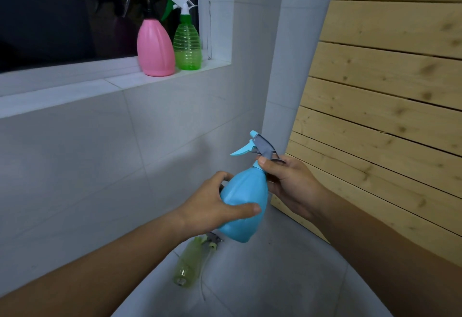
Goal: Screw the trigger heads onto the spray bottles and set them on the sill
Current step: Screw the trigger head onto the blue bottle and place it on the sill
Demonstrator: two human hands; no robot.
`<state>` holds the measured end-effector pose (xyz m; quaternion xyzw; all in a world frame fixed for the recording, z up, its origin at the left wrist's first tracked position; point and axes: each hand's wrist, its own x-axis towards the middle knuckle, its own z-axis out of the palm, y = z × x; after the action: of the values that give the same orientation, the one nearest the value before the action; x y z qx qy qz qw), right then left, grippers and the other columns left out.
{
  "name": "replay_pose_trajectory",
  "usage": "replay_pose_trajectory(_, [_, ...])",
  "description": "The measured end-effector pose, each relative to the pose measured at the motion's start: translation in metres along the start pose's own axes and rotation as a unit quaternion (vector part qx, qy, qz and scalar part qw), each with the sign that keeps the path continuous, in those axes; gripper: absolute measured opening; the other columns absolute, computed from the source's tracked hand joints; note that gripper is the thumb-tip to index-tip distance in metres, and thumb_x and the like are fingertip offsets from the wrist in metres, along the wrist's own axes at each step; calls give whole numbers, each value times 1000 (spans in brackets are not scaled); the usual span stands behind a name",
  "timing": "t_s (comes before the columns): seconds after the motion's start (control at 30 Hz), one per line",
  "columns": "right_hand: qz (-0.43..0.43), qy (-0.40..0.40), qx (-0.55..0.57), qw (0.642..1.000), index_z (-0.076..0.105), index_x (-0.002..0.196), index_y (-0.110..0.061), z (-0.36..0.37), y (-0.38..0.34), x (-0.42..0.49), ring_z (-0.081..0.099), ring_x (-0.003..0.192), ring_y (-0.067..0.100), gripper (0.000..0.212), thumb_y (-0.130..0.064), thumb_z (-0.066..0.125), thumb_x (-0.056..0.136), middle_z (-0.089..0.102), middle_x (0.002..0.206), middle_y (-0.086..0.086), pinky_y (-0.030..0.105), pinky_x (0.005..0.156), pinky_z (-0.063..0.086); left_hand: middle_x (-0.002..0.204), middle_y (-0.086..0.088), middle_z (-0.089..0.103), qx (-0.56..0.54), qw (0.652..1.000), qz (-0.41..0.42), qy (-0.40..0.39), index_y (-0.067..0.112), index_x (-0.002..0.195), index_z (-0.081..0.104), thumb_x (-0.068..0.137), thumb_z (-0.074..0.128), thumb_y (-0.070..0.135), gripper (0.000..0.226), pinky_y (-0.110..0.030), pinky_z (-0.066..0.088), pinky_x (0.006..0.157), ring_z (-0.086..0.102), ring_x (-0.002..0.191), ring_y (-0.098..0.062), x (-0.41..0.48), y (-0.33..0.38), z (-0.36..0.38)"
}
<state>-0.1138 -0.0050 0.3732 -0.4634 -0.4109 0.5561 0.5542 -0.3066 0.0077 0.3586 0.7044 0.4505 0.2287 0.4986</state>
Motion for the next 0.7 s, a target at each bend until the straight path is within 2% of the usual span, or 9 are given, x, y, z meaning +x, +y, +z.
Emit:
replay_pose_trajectory(0.07, [-5, -4, 11, 1000, 67, 104, -5, 0, -1, 0, 71, 74, 11, 15, -12, 57, 96, 72, 76, 0, 30, 77, 56, 114, 6, 72, -62, 998, -13, -27, 28, 130, 55, 78, 76, 54, 62, -29, 62, 81, 73, 99, -11, 0, -2, 1])
replay_pose_trajectory(0.13, [-5, -11, 9, 1000, 68, 105, -6, -1, -1, 0, 70, 75, 11, 16, -12, 57, 96, 71, 77, 0, 28, 77, 55, 119, -3, 75, -149, 985, -53, -66, 27, 130, 59, 78, 69, 50, 58, -47, 58, 97, 73, 108, -23, 1, -7, 0])
replay_pose_trajectory(0.17, [0, -17, 5, 1000, 68, 108, -7, -2, -1, 0, 70, 77, 12, 17, -13, 57, 96, 72, 80, 0, 29, 78, 55, 119, -5, 75, -159, 982, -60, -77, 28, 128, 61, 78, 69, 47, 55, -52, 56, 99, 74, 108, -26, 1, -9, -1])
replay_pose_trajectory(0.23, [11, -22, 0, 1000, 67, 111, -7, -3, 2, 0, 71, 83, 15, 20, -15, 59, 95, 72, 86, 2, 31, 81, 55, 116, -5, 75, -129, 988, -54, -68, 29, 125, 62, 76, 74, 46, 54, -50, 59, 95, 76, 103, -25, 2, -13, -3])
replay_pose_trajectory(0.33, [13, -13, 8, 1000, 66, 110, -5, -3, 2, 1, 70, 85, 15, 19, -13, 59, 95, 71, 89, 3, 32, 83, 56, 112, -1, 74, -83, 996, -31, -16, 29, 119, 62, 72, 81, 46, 54, -36, 64, 82, 76, 94, -17, 6, -14, -1])
replay_pose_trajectory(0.4, [12, -2, 14, 1000, 66, 110, -5, -2, 0, 2, 70, 87, 15, 18, -12, 58, 95, 71, 91, 4, 32, 86, 57, 110, 2, 75, -86, 996, -16, 1, 31, 117, 63, 65, 84, 49, 59, -33, 64, 78, 76, 92, -14, 8, -15, -2])
replay_pose_trajectory(0.47, [8, 1, 18, 1000, 66, 110, -5, -3, -2, 2, 70, 88, 16, 18, -13, 57, 95, 70, 94, 6, 32, 86, 57, 112, 1, 76, -105, 994, -7, -11, 30, 121, 64, 61, 84, 53, 68, -37, 64, 83, 76, 96, -16, 9, -15, -1])
replay_pose_trajectory(0.53, [7, -10, 21, 1000, 65, 111, -6, -3, -4, 2, 70, 93, 18, 20, -14, 57, 95, 71, 102, 10, 32, 86, 56, 119, -3, 75, -145, 988, -9, -47, 28, 128, 62, 65, 80, 56, 71, -43, 61, 92, 75, 104, -19, 8, -16, -2])
replay_pose_trajectory(0.7, [-2, -42, 31, 999, 61, 125, -6, -1, -5, -1, 69, 108, 28, 32, -13, 58, 94, 71, 116, 17, 39, 95, 54, 128, -19, 69, -222, 968, -37, -111, 20, 128, 66, 82, 69, 52, 56, -61, 44, 107, 66, 118, -38, 10, -25, -7])
